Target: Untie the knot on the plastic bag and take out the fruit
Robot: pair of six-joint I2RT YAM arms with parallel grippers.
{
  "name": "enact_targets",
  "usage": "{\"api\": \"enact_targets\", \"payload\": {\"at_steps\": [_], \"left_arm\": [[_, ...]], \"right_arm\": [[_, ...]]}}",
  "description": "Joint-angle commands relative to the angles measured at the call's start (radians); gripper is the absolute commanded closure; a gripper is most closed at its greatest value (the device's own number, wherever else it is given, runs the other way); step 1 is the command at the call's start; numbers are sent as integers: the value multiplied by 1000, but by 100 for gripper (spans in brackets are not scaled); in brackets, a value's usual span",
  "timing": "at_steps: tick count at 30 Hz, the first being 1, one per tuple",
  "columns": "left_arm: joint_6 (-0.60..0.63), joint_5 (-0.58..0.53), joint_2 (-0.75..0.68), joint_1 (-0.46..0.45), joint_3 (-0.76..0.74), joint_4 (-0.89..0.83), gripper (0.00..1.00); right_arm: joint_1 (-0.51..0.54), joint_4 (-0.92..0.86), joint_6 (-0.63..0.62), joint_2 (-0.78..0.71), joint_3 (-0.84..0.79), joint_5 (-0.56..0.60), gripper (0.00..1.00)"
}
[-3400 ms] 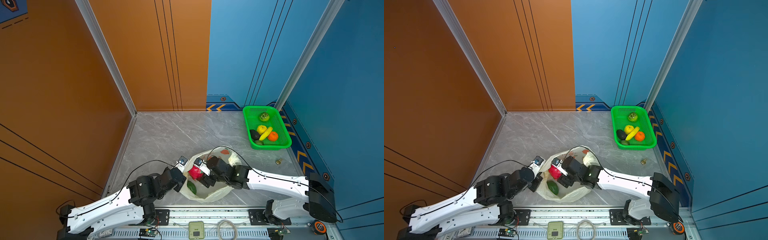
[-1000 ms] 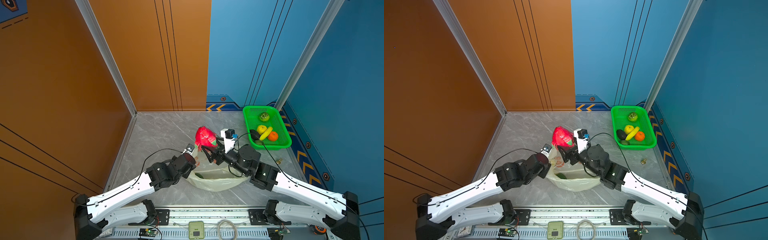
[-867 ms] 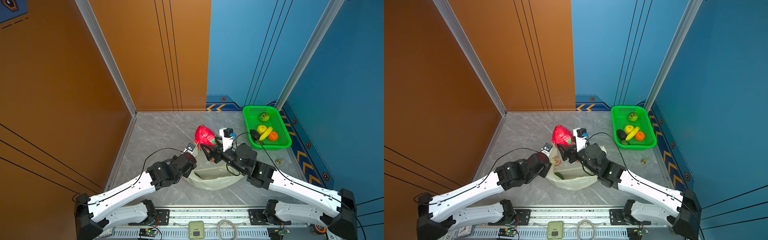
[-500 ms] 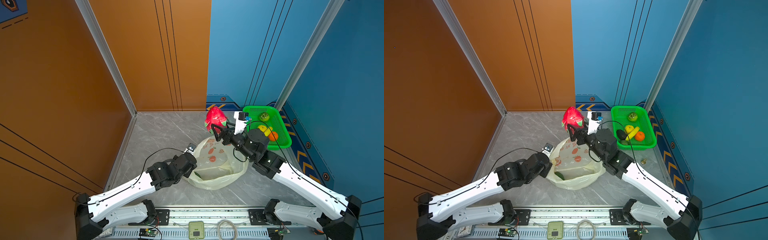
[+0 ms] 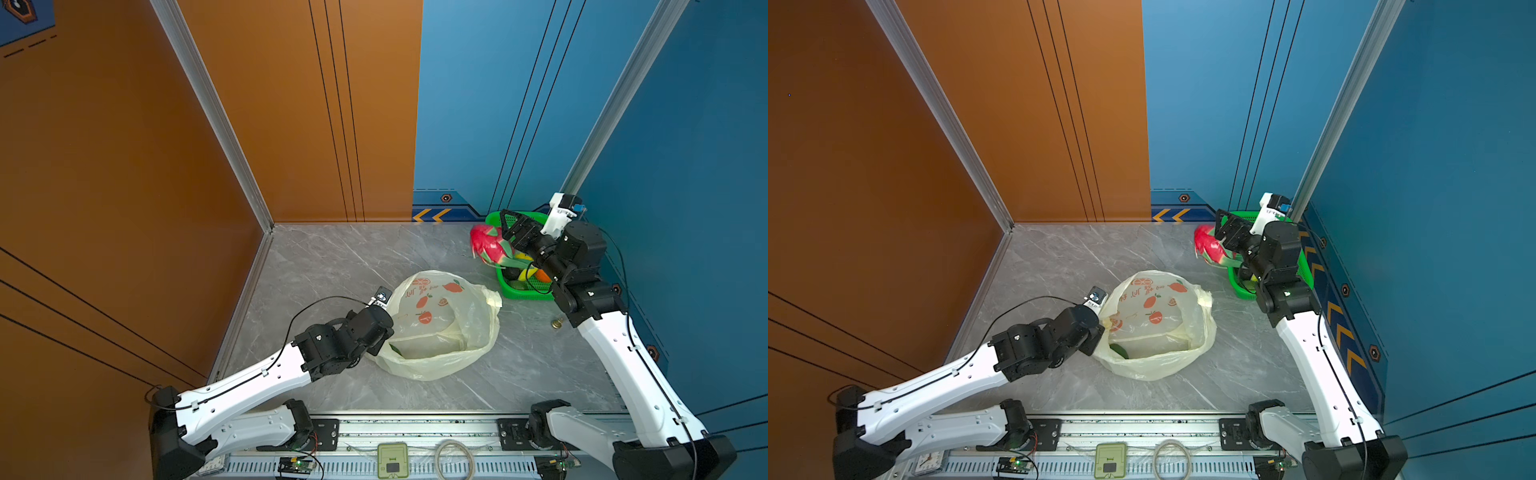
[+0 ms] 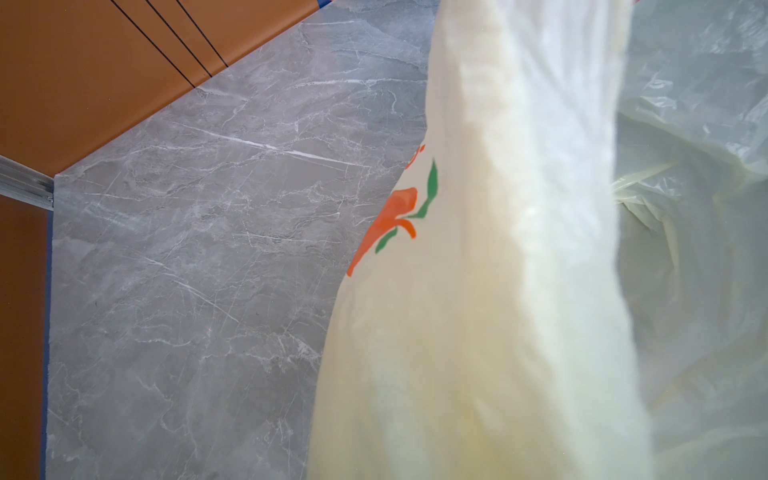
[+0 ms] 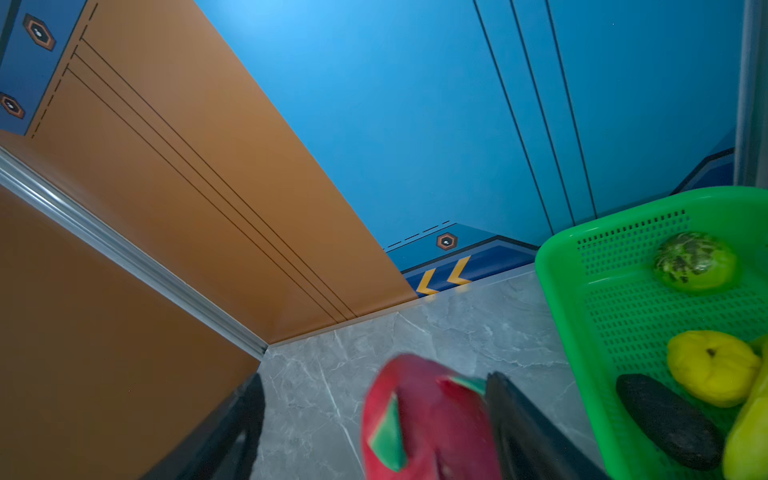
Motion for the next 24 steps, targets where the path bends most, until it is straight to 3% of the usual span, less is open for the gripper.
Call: {"api": "enact_targets", "payload": {"at_steps": [1, 5, 8, 18, 24], "left_arm": [[6, 7, -15, -2, 1, 13, 100], [-4, 4, -22, -1, 4, 12, 100], [1, 13, -29, 0, 27, 15, 100], [-40, -24, -123, 36, -44, -38, 100], [-32, -41, -167, 97, -46, -52, 100]], "right_arm": [[-97, -44, -8, 62, 25, -100, 28], [-187, -48, -51, 155, 24, -82, 28], [-241, -48, -62, 209, 28, -137, 27], [-145, -140, -140, 171, -42, -143, 23], [-131, -165, -129, 91, -132, -131, 7]]}}
